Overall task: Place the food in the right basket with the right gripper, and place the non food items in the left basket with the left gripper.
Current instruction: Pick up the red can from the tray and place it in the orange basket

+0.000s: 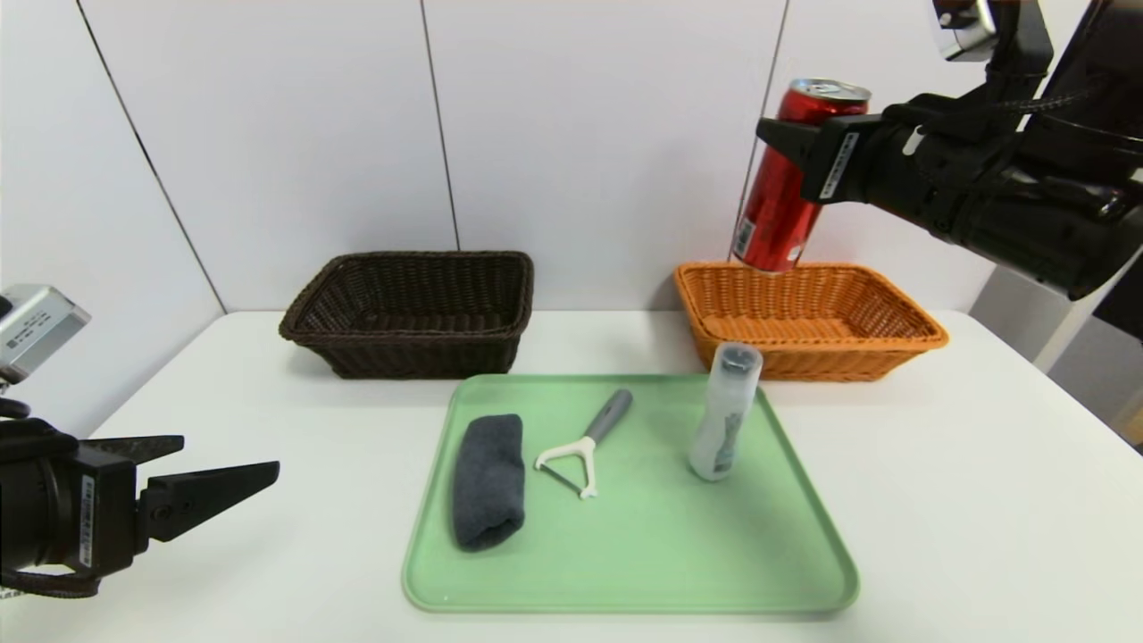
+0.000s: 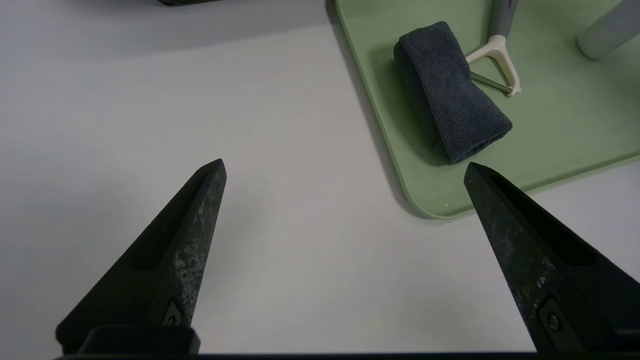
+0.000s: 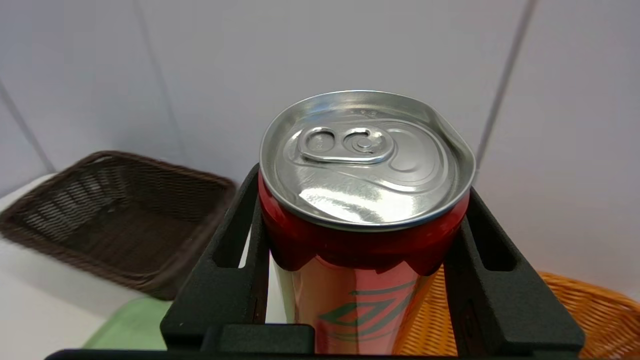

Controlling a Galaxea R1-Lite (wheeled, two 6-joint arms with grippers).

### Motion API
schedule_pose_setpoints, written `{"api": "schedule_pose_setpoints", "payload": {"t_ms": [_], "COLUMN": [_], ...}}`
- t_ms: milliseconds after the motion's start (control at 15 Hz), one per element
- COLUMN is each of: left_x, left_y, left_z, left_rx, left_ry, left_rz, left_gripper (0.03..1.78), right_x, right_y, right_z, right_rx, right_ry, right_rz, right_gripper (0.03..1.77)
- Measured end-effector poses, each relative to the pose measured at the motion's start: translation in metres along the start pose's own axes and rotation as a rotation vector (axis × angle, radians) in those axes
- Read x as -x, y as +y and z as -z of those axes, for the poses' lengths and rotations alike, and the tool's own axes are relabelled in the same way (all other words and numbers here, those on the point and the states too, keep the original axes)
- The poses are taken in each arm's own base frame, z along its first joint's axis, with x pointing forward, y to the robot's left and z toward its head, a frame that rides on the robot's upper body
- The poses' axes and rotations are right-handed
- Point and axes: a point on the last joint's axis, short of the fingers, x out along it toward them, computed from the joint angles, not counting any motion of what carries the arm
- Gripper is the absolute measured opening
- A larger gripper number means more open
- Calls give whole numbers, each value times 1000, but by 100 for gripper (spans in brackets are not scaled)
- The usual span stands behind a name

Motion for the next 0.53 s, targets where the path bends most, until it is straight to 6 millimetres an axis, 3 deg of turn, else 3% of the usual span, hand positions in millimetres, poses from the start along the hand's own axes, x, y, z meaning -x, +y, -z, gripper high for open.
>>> {"api": "schedule_pose_setpoints", "payload": {"t_ms": [533], "left_x": [-2], "left_y": [1], "left_z": [2], "left_rx": [4], "left_ry": [13], "left_rz": [0], "left_gripper": [169], "right_x": [-36], "right_y": [-75], "right_z": [35], "right_rx": [32], "right_ry": [79], "right_rz": [228], "right_gripper": [93]}}
